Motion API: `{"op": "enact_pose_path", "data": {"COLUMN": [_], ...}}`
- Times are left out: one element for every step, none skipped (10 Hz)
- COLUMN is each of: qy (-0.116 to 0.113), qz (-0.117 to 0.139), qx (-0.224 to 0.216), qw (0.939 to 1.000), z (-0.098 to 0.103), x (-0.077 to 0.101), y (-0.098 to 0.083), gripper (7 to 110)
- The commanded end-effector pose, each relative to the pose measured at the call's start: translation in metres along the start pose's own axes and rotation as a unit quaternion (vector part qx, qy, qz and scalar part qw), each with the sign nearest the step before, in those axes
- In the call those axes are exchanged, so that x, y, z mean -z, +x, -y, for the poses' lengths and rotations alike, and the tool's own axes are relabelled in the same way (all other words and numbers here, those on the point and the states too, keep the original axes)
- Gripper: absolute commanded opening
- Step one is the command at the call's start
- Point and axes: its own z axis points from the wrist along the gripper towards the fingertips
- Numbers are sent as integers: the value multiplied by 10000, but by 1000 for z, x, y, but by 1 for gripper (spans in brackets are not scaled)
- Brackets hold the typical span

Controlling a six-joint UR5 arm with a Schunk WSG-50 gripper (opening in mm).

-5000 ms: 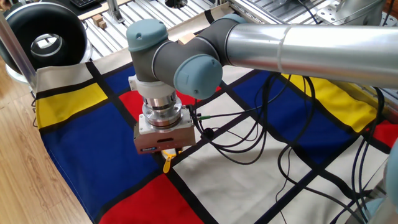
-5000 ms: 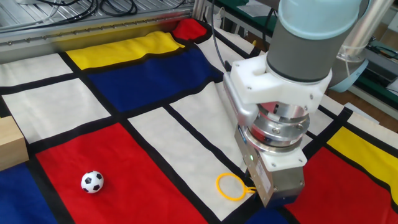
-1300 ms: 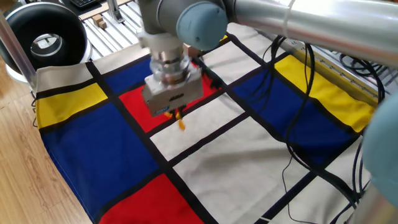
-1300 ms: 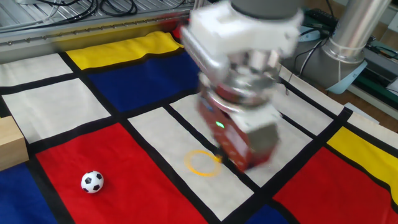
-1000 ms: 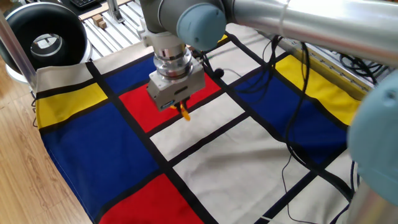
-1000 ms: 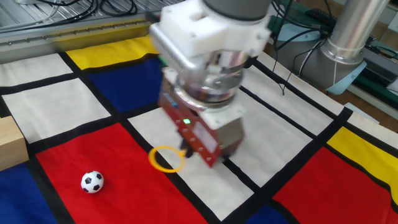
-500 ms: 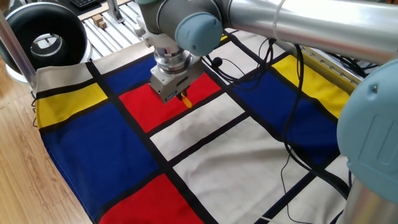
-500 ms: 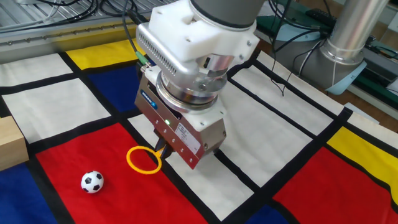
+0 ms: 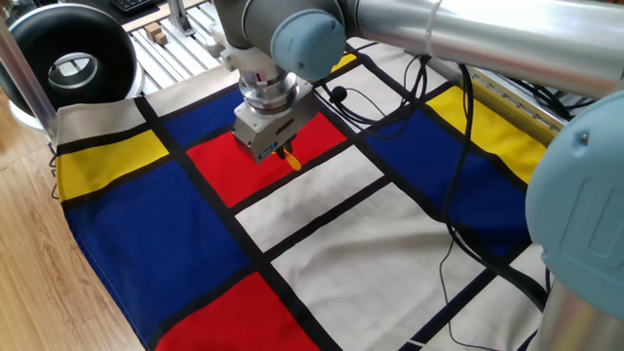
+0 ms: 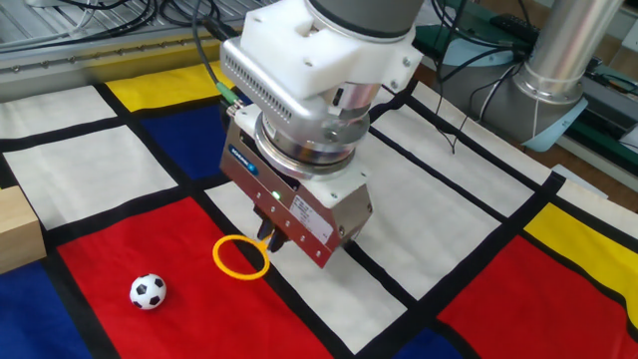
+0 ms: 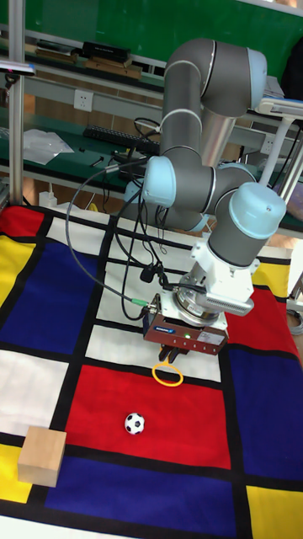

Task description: Attach the bubble ring to the ball

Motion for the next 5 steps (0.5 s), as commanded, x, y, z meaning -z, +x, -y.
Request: {"op": "enact_pose_path", "data": {"qy": [-299, -437, -288, -165, -15], "qz": [304, 339, 299, 220, 300], "qx": [772, 1200, 1504, 1542, 1373], "qw": [9961, 9912, 9878, 9877, 9901], "z": [-15, -18, 17, 35, 40], "x": [2, 1, -14, -22, -22], "y": [-15, -17, -30, -37, -46], "gripper": [7, 7, 7, 7, 7]}}
